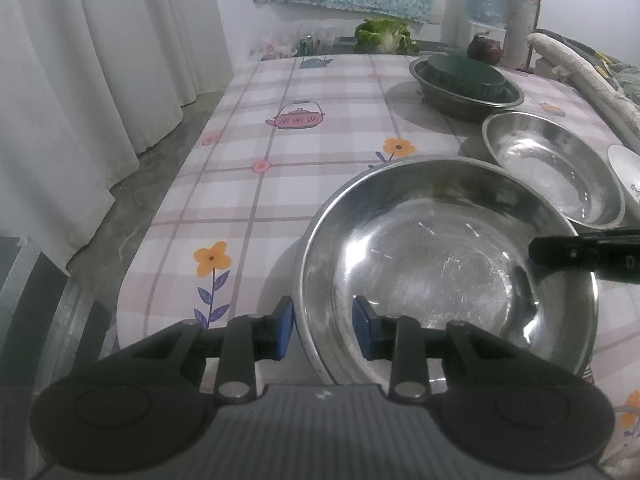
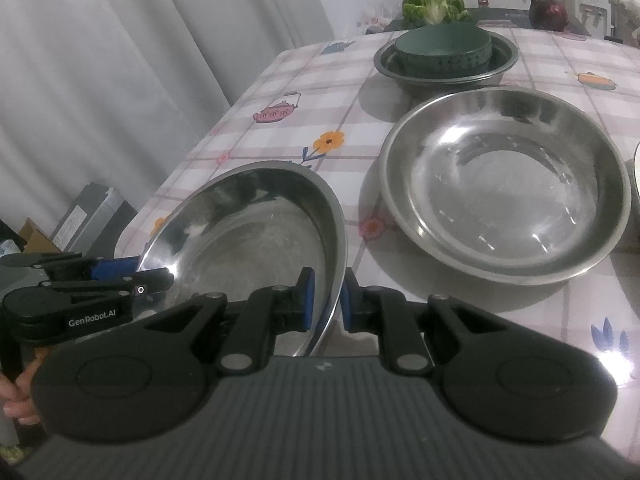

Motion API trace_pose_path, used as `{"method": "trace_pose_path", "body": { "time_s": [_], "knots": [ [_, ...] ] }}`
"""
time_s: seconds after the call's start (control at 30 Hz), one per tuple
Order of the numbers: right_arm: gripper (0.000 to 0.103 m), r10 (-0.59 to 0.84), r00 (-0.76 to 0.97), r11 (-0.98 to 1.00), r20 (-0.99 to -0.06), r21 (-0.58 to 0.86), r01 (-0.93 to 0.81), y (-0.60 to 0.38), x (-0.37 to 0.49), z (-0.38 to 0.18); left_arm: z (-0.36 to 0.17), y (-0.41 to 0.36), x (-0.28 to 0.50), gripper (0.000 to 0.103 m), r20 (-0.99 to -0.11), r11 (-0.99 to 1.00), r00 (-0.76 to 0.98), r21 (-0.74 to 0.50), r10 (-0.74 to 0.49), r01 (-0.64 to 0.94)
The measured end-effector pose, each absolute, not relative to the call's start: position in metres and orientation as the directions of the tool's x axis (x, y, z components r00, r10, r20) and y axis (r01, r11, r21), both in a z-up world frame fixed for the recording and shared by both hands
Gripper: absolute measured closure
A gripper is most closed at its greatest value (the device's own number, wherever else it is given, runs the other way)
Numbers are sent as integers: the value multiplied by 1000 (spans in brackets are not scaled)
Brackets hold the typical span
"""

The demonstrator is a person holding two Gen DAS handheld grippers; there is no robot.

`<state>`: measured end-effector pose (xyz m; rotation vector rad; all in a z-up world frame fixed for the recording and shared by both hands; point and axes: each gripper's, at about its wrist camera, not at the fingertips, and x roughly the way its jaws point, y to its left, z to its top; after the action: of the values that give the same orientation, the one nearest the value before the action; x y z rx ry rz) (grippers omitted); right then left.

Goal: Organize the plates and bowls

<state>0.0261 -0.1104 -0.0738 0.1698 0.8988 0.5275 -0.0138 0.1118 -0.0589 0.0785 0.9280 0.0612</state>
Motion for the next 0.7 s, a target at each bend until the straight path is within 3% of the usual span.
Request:
{"method": "trace_pose_path", "body": {
  "time_s": [0.47,0.57,0.7],
  "knots": [
    [90,510,520,858,-686,364,-362,-117,25,-67,-52,105,-14,70,-788,995,611,97,80,-5],
    [90,514,521,856,-682,368,-362,-119,24,-66,-51,102,-14,78,-786,998,617,65,36,23],
    [90,516,507,855,-691,373,-361,-117,24,-73,-54,91,-13,77,-781,997,624,54,5,60]
  ]
}}
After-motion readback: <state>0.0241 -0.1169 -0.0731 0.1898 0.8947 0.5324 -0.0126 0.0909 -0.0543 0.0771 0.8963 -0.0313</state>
